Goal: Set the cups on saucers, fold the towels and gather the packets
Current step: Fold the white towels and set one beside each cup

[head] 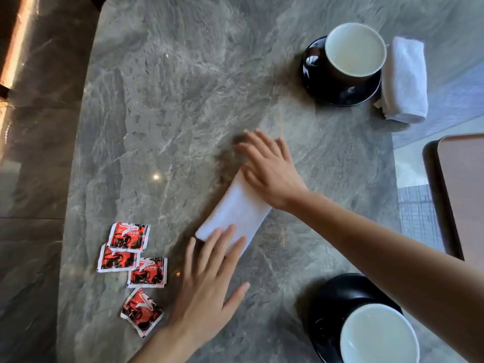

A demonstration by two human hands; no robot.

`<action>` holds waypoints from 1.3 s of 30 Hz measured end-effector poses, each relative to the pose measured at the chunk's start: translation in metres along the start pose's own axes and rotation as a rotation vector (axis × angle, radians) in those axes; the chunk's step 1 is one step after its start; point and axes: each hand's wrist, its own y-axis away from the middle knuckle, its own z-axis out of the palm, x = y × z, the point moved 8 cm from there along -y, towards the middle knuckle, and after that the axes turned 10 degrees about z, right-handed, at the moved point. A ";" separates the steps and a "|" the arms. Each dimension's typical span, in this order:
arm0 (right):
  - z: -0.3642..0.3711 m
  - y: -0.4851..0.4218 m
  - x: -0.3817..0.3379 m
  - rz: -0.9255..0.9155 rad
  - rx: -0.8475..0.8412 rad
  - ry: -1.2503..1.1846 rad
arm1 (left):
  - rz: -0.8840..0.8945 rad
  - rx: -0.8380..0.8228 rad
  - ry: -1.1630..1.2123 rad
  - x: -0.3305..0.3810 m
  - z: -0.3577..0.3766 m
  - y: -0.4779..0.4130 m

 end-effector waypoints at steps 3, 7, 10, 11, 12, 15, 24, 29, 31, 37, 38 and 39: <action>-0.057 0.029 -0.005 0.007 0.294 -0.274 | -0.002 0.277 0.225 -0.005 -0.044 -0.007; -0.048 0.071 0.017 0.257 0.072 -0.823 | -0.141 0.421 0.281 -0.035 -0.074 -0.018; 0.000 0.094 0.037 0.514 -0.298 -0.892 | -0.286 0.290 0.401 -0.056 -0.058 -0.037; 0.012 0.102 0.038 0.570 -0.404 -0.883 | -0.341 0.248 0.459 -0.060 -0.050 -0.041; 0.020 0.108 0.038 0.588 -0.469 -0.871 | -0.375 0.227 0.502 -0.062 -0.042 -0.044; 0.025 0.111 0.027 0.584 -0.521 -0.899 | -0.391 0.242 0.556 -0.057 -0.033 -0.050; 0.016 0.101 0.014 0.564 -0.372 -1.008 | -0.538 0.202 1.134 -0.030 0.000 -0.049; 0.016 0.106 0.030 0.601 -0.361 -1.046 | -0.547 0.221 1.256 -0.008 0.007 -0.049; 0.010 0.112 0.039 0.598 -0.376 -1.092 | -0.537 0.239 1.270 0.002 0.005 -0.052; -0.032 0.132 0.085 0.632 -0.305 -1.191 | -0.517 0.264 1.465 0.062 -0.001 -0.079; -0.042 0.136 0.096 0.632 -0.284 -1.180 | -0.488 0.253 1.485 0.076 -0.001 -0.087; -0.053 0.142 0.107 0.635 -0.259 -1.170 | -0.453 0.248 1.501 0.091 -0.003 -0.095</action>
